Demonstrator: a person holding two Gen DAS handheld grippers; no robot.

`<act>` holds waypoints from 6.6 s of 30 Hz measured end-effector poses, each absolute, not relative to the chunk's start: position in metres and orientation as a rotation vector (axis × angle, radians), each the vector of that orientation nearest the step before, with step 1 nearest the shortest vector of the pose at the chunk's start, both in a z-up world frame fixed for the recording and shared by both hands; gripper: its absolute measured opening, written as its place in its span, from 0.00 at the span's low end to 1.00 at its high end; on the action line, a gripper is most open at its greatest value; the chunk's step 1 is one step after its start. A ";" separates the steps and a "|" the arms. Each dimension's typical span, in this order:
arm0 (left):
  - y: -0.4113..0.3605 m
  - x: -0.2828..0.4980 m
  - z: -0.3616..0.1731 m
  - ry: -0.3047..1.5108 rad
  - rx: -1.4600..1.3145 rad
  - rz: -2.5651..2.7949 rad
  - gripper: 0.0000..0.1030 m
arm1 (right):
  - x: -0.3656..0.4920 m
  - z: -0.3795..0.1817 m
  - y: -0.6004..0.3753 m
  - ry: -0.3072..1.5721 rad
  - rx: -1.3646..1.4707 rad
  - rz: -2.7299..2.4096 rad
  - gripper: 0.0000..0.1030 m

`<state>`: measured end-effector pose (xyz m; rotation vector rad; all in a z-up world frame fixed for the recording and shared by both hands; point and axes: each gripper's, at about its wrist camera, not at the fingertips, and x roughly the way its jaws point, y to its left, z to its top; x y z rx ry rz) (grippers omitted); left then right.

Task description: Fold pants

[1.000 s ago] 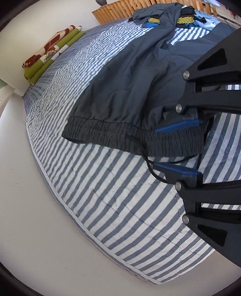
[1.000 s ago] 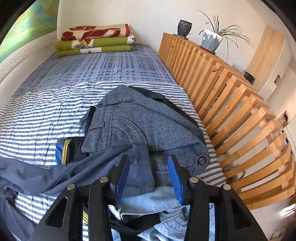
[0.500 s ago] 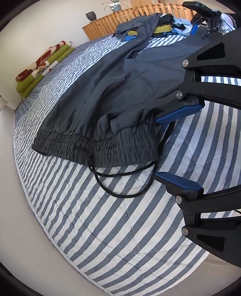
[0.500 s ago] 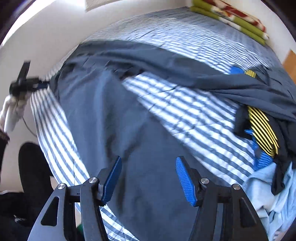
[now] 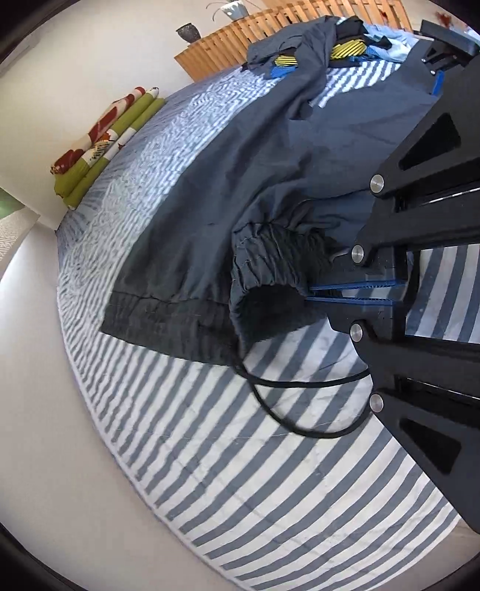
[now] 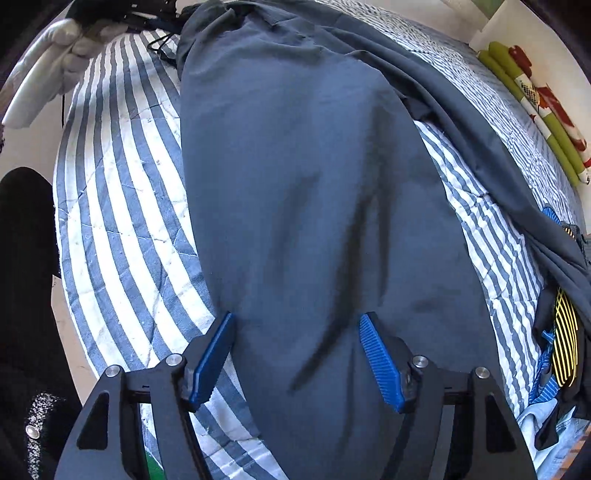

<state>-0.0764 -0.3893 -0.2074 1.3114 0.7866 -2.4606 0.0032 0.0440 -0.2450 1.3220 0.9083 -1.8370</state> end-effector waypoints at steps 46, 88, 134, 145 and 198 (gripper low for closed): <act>-0.197 -0.073 -0.107 0.184 1.533 -2.765 0.00 | 0.008 -0.162 0.405 -0.091 1.763 -2.468 0.45; -0.115 -0.114 -0.179 -0.001 1.748 -2.700 0.00 | -0.038 -0.151 0.474 -0.166 1.747 -2.564 0.51; -0.011 -0.280 -0.206 -0.503 1.880 -2.736 0.31 | -0.371 -0.119 0.441 -0.253 1.721 -2.599 0.47; -0.013 -0.311 -0.230 -0.384 1.928 -2.719 0.00 | -0.391 -0.132 0.421 -0.181 1.697 -2.541 0.22; -0.362 -0.046 -0.130 0.557 1.389 -2.306 0.13 | -0.292 -0.074 0.434 0.238 1.513 -2.841 0.33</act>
